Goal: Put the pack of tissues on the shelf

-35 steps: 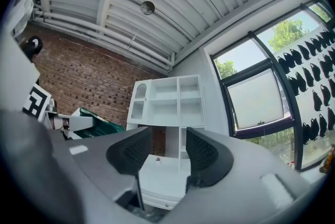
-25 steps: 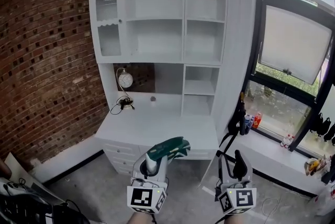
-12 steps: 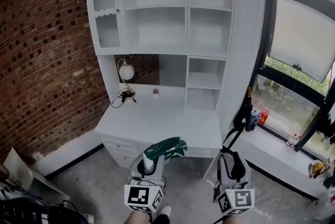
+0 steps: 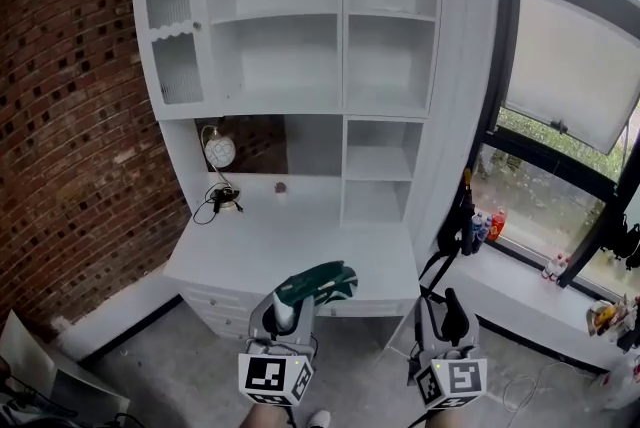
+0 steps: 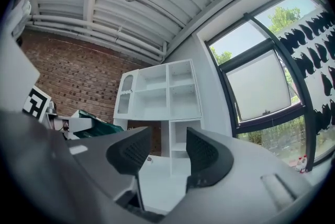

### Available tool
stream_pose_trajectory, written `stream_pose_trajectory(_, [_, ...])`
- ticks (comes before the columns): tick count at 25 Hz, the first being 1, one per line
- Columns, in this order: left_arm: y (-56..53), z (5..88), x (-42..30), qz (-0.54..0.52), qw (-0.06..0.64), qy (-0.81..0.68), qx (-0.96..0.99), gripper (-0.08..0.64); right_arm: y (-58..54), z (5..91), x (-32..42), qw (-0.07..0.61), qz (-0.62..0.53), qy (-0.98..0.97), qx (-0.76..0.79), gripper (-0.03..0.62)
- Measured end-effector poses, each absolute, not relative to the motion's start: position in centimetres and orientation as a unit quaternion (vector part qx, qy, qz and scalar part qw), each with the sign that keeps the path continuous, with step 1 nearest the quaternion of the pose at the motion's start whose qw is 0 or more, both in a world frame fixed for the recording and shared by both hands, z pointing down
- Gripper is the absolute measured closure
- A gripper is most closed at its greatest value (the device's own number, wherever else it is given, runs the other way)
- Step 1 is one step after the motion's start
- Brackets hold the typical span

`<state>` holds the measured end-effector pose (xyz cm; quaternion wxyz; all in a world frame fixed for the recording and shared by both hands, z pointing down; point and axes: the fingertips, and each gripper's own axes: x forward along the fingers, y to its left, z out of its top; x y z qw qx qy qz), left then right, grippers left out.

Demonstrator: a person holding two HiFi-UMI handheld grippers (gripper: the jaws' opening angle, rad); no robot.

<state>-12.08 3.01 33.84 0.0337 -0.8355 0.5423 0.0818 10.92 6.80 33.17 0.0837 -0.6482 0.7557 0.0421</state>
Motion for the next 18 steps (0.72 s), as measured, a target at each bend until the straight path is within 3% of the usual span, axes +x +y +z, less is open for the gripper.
stream_pose_trajectory(18, [-8.9, 31.9, -13.0, 0.096, 0.047, 0.5, -0.859, 0.446, -2.8, 31.6, 9.1, 0.083, 0.062, 0.73, -0.675, 0.4])
